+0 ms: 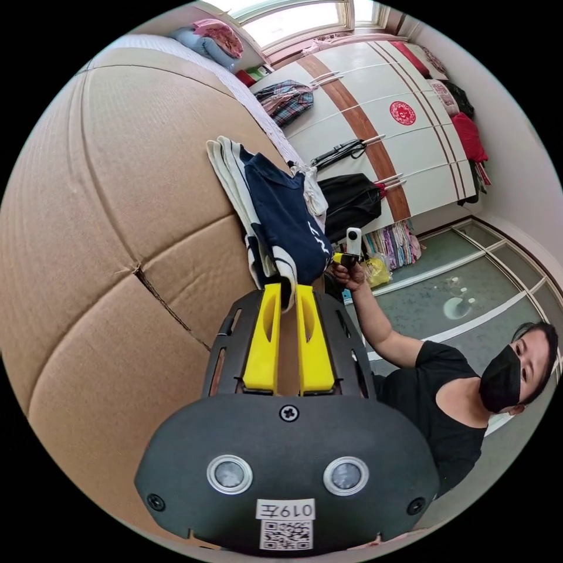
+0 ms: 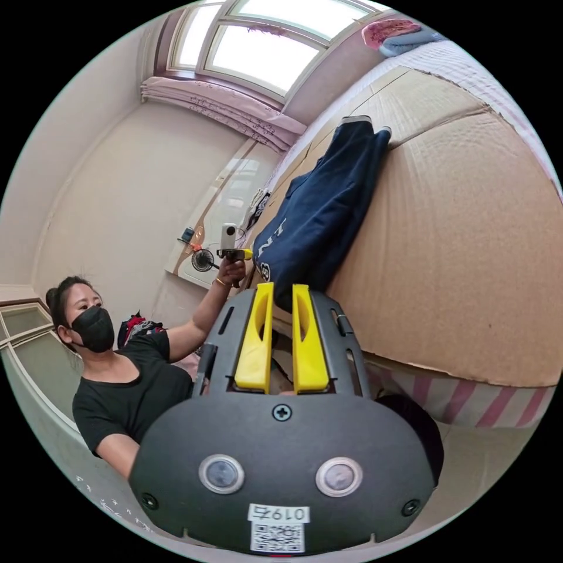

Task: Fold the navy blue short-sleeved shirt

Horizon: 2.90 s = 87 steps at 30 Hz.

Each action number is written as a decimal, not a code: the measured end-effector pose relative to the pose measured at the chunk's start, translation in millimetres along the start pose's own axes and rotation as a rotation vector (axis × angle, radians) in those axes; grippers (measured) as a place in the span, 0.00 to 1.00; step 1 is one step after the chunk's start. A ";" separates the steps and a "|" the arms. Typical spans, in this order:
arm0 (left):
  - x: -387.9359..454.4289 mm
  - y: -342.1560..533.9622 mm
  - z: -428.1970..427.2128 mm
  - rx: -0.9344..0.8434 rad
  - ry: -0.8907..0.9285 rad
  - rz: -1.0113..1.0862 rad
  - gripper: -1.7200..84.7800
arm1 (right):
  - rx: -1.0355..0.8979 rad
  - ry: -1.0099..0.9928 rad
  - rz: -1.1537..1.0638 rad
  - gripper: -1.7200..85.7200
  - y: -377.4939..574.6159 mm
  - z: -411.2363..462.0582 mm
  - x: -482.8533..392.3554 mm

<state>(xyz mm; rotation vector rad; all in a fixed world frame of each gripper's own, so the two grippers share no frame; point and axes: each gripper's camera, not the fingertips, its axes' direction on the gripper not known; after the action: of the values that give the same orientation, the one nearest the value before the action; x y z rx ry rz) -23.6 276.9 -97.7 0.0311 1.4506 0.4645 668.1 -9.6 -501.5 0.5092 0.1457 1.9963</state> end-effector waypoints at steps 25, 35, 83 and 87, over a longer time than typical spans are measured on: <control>8.6 -30.1 15.2 -0.181 -0.136 0.112 0.07 | -0.032 -0.042 0.092 0.05 -13.1 140.7 -222.7; -1.6 -40.9 13.9 -0.215 -0.112 0.095 0.03 | -0.173 0.020 0.112 0.03 -33.7 198.7 -285.8; -63.9 -90.6 -45.0 0.048 0.084 -0.128 0.13 | -0.053 -0.098 0.124 0.08 -175.4 211.0 -299.0; -60.9 -102.5 -36.1 0.007 0.000 -0.119 0.10 | -0.057 -0.107 0.125 0.06 -191.7 204.0 -287.6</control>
<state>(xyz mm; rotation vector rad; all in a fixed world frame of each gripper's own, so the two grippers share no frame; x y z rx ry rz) -31.7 154.5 -75.5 -0.0495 1.4454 0.3621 1021.3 -195.8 -461.4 0.5996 -0.0093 2.0824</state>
